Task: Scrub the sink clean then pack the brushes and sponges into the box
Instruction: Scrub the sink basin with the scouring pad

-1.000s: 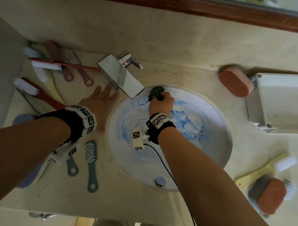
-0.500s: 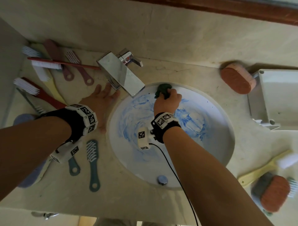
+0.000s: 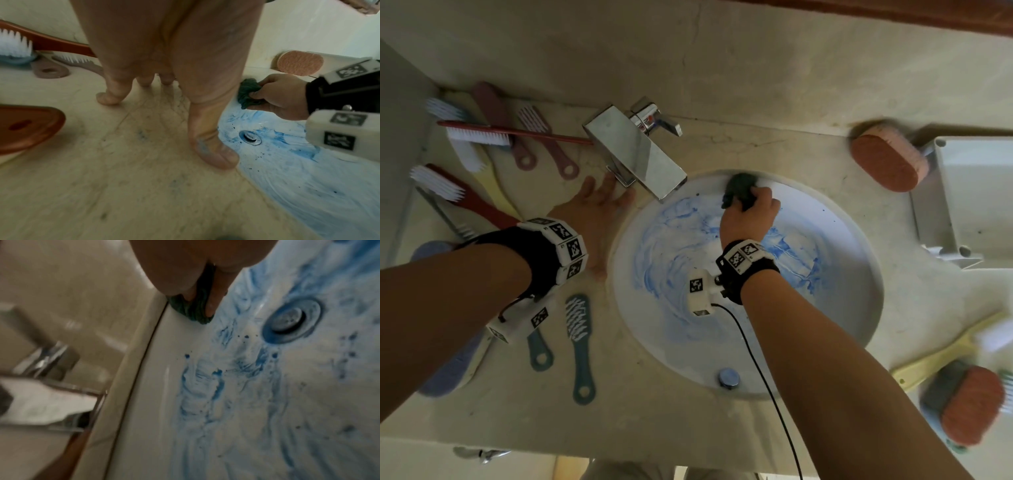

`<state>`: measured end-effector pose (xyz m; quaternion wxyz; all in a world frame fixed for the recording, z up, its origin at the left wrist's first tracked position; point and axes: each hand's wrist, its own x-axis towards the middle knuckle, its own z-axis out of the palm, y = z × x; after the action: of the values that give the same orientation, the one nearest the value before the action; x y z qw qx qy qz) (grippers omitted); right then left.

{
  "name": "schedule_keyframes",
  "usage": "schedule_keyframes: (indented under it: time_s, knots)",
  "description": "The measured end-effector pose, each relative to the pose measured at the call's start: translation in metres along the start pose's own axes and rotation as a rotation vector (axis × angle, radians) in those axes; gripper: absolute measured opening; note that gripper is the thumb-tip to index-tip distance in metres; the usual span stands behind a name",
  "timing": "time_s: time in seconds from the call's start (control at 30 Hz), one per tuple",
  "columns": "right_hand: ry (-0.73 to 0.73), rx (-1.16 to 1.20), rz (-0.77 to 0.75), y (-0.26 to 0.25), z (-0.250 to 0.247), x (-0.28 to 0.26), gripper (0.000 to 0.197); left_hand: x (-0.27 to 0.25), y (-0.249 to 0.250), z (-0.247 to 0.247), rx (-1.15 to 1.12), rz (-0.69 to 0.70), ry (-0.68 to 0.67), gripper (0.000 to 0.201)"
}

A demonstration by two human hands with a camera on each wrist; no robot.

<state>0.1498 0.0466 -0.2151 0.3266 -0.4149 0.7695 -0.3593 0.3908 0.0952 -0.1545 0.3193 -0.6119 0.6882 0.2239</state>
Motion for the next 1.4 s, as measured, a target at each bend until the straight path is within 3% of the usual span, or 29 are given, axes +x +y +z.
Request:
schedule_keyframes:
  time_s: [0.07, 0.23, 0.33, 0.4, 0.53, 0.6, 0.73, 0.87, 0.97, 1.1, 1.2, 1.3, 1.4]
  knots:
    - [0.015, 0.008, 0.028, -0.003, 0.007, -0.004, 0.025, 0.005, -0.004, 0.004, -0.018, 0.034, 0.018, 0.168]
    - [-0.273, -0.112, -0.106, -0.001, 0.040, -0.036, 0.026, 0.025, -0.017, 0.019, 0.007, 0.036, 0.034, 0.171]
    - [-0.365, -0.181, -0.160, 0.006, 0.042, -0.036, 0.029, 0.014, -0.010, 0.012, 0.001, 0.035, 0.035, 0.168]
    - [-0.318, -0.159, -0.148, 0.008, 0.034, -0.027, 0.029, 0.009, -0.006, 0.010, -0.021, 0.016, 0.028, 0.165]
    - [-0.048, -0.017, 0.025, 0.004, 0.022, -0.009, 0.026, 0.016, -0.012, 0.014, -0.010, 0.058, 0.055, 0.170]
    - [-0.075, -0.031, 0.000, 0.000, 0.024, -0.014, 0.025, 0.022, -0.018, 0.018, -0.022, 0.063, 0.046, 0.172]
    - [-0.263, -0.081, -0.150, -0.006, 0.036, -0.034, 0.026, 0.024, -0.016, 0.015, 0.016, 0.086, 0.024, 0.171]
    - [-0.303, -0.126, -0.229, -0.004, 0.026, -0.029, 0.030, 0.016, -0.010, 0.011, 0.002, 0.064, 0.029, 0.173]
    - [-0.302, -0.343, -0.402, 0.001, -0.001, -0.008, 0.031, 0.015, -0.009, 0.011, 0.001, 0.051, 0.032, 0.172]
    - [-0.347, -0.776, -0.838, 0.007, -0.045, 0.030, 0.037, 0.021, -0.013, 0.012, 0.008, 0.060, 0.035, 0.170]
    - [-0.343, -1.058, -1.086, 0.000, -0.073, 0.047, 0.027, 0.028, -0.016, 0.015, 0.030, 0.087, 0.043, 0.168]
    - [-0.372, -1.285, -1.136, -0.001, -0.087, 0.054, 0.019, 0.027, -0.015, 0.015, 0.023, 0.076, 0.026, 0.174]
    - [-0.456, -1.432, -1.052, 0.003, -0.103, 0.052, 0.026, 0.033, -0.019, 0.019, -0.004, 0.094, 0.044, 0.172]
